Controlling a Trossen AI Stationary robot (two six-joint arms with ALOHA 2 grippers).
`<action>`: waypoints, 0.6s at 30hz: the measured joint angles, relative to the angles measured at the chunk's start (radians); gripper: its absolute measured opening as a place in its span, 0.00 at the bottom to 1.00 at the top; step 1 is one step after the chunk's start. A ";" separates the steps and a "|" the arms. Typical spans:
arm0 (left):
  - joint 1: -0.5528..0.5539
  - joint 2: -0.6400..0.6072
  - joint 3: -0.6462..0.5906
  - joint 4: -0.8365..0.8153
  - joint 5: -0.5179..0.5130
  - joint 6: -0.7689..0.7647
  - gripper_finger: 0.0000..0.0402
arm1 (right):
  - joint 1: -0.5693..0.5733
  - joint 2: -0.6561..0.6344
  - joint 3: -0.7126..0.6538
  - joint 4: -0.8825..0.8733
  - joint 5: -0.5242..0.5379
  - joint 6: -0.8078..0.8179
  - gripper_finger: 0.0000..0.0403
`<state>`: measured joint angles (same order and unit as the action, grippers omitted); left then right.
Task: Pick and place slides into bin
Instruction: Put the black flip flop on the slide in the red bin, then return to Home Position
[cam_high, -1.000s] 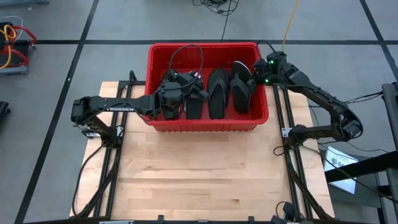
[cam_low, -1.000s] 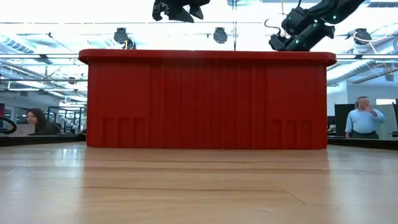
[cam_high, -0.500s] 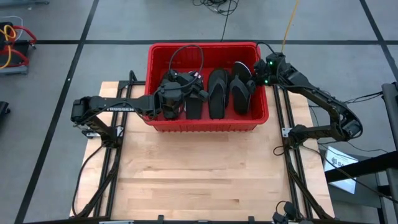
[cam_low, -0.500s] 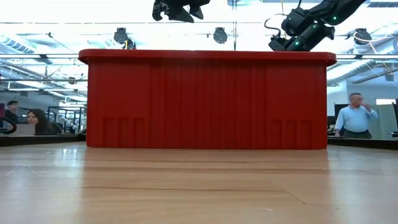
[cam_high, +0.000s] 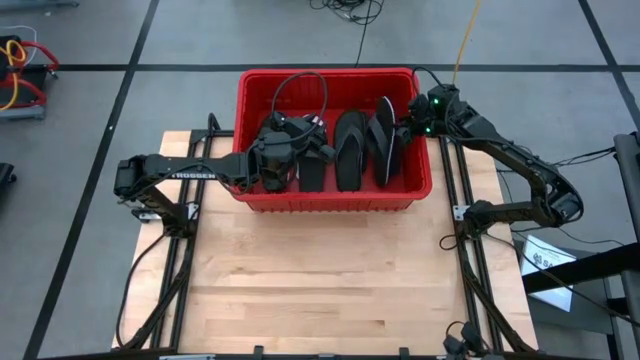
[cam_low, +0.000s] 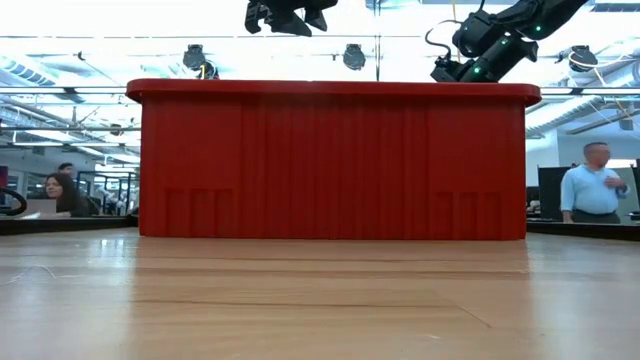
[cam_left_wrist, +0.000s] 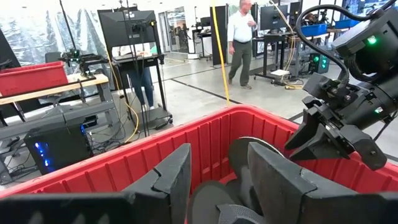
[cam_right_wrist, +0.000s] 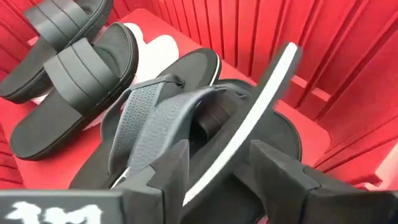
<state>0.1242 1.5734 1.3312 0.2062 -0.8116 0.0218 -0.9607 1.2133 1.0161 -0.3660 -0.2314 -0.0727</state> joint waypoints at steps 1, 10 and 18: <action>0.000 0.000 0.000 0.000 0.000 0.000 0.40 | 0.000 0.000 0.000 0.000 0.000 0.000 0.41; 0.000 0.000 0.000 0.000 0.000 -0.003 0.40 | 0.000 -0.012 0.000 0.061 0.005 -0.004 0.44; 0.000 -0.015 -0.002 -0.009 0.000 0.076 0.40 | 0.000 -0.134 -0.001 0.111 -0.003 -0.092 0.42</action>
<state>0.1242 1.5583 1.3296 0.1976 -0.8119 0.0974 -0.9611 1.0795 1.0155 -0.2546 -0.2348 -0.1652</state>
